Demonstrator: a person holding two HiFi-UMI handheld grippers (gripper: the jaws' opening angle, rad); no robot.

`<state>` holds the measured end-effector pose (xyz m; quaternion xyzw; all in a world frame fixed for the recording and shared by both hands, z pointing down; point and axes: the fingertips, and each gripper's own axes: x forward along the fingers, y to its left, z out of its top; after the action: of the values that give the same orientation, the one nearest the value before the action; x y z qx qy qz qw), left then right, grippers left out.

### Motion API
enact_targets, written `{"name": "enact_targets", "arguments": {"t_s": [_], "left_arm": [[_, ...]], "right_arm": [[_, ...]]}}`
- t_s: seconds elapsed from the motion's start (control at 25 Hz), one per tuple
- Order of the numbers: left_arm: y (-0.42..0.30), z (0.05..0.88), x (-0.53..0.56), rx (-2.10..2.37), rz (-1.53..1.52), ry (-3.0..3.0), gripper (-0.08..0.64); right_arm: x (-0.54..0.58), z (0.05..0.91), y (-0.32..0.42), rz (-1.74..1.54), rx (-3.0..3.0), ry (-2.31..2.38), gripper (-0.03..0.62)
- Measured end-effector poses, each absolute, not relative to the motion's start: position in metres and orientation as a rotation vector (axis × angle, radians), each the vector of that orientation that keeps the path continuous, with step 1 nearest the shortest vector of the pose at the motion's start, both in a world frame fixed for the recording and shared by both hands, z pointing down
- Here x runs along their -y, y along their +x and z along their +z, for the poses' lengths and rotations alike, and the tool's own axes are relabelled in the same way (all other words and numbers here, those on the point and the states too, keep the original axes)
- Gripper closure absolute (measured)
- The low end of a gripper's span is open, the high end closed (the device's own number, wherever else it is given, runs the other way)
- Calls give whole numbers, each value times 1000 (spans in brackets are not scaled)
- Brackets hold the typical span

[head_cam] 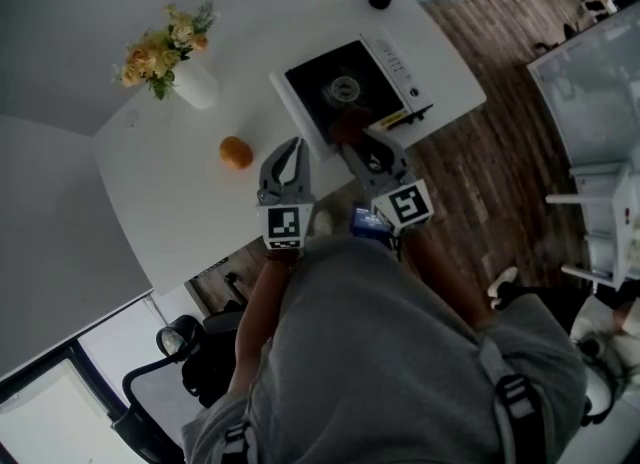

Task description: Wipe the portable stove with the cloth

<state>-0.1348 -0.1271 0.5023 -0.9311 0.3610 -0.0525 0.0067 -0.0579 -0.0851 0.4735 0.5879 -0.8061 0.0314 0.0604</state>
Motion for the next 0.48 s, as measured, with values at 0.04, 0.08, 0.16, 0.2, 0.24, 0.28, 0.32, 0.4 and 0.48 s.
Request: {"name": "enact_targets", "arguments": {"t_s": [0.04,0.08,0.16,0.2,0.24,0.28,0.32,0.4,0.48], "left_arm": [[-135,503,127,-1129,-165,-2904,514],[-136,504,127,-1128,-171,-2901,514],[-137,506,125,-1125,-180,-2902,514],[-137,507,124,-1124,-181,-2903,515],[-137,507,124,-1124,-180,-2903,515],[-137,507,124,-1123,-179,-2904,515],[-137,507,123,-1121,-179,-2905,515],[-137,507,123,-1117,-178,-2907,515],[-136,507,122,-1113,-181,-2906,515]], "right_arm": [[84,474,-58,106,2437,1783,485],[83,475,-58,115,2436,1785,485],[81,476,-58,123,2434,1787,485],[80,477,-58,123,2432,1786,485],[80,478,-57,124,2431,1786,485],[79,479,-56,128,2429,1788,485],[79,480,-55,135,2429,1790,485],[78,481,-54,147,2430,1791,485],[77,483,-54,148,2430,1791,485]]}}
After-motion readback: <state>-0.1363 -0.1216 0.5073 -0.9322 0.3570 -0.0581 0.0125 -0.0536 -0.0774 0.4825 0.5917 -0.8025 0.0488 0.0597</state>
